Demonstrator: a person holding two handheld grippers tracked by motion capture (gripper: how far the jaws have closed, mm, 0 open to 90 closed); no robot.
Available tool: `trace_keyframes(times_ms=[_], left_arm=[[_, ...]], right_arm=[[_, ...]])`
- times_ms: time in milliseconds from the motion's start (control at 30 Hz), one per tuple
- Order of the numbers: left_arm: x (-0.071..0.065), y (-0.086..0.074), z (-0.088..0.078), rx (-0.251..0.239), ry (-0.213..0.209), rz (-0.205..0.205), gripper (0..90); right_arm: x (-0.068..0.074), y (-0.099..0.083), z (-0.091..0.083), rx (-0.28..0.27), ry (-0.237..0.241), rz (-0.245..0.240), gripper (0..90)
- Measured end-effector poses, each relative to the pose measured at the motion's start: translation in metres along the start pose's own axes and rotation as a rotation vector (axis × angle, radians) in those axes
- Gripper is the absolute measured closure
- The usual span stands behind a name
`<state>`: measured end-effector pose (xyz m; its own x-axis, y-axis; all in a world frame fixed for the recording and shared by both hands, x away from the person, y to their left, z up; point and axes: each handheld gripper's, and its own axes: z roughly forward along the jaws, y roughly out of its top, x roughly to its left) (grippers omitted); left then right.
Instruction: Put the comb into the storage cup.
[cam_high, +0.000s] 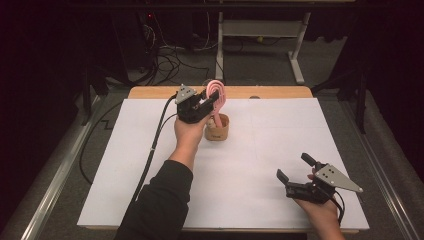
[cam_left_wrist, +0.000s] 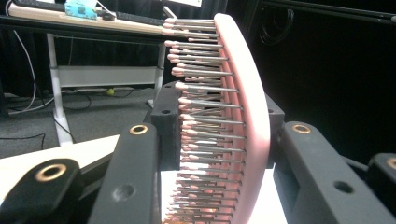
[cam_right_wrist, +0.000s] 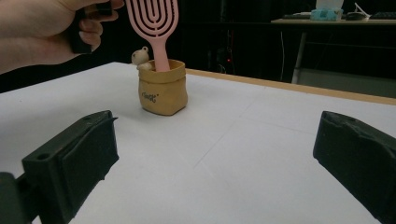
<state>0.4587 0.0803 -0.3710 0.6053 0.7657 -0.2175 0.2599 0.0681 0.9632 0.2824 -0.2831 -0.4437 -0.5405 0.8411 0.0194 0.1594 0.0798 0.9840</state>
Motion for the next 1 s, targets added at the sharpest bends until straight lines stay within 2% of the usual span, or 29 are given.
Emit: trace_keyframes(times_ms=[233,367,433,567,600,1000], left_arm=[[0.0024,0.0003,-0.0007,0.007,0.009,0.008,60.6],[0.0044,-0.0014,-0.0001,0.033,0.017,0.022,56.9],[0.0048,-0.002,0.0002,0.039,0.021,0.028,52.4],[0.0056,-0.0021,-0.0005,0.043,0.025,0.041,52.2],[0.0059,-0.0019,-0.0005,0.042,0.028,0.039,48.3],[0.0084,-0.0021,-0.002,0.057,0.039,0.043,33.5]], right_arm=[[0.0003,-0.0001,0.0002,0.001,0.002,0.0,0.4],[-0.0001,0.0003,-0.0003,-0.004,-0.004,0.0,0.4],[-0.0002,0.0003,-0.0004,-0.003,-0.003,-0.002,0.3],[0.0002,0.0002,-0.0001,-0.002,-0.003,-0.001,0.4],[0.0002,0.0002,-0.0001,-0.002,-0.002,-0.002,0.4],[0.0003,0.0001,0.0,-0.001,-0.002,0.0,0.4]])
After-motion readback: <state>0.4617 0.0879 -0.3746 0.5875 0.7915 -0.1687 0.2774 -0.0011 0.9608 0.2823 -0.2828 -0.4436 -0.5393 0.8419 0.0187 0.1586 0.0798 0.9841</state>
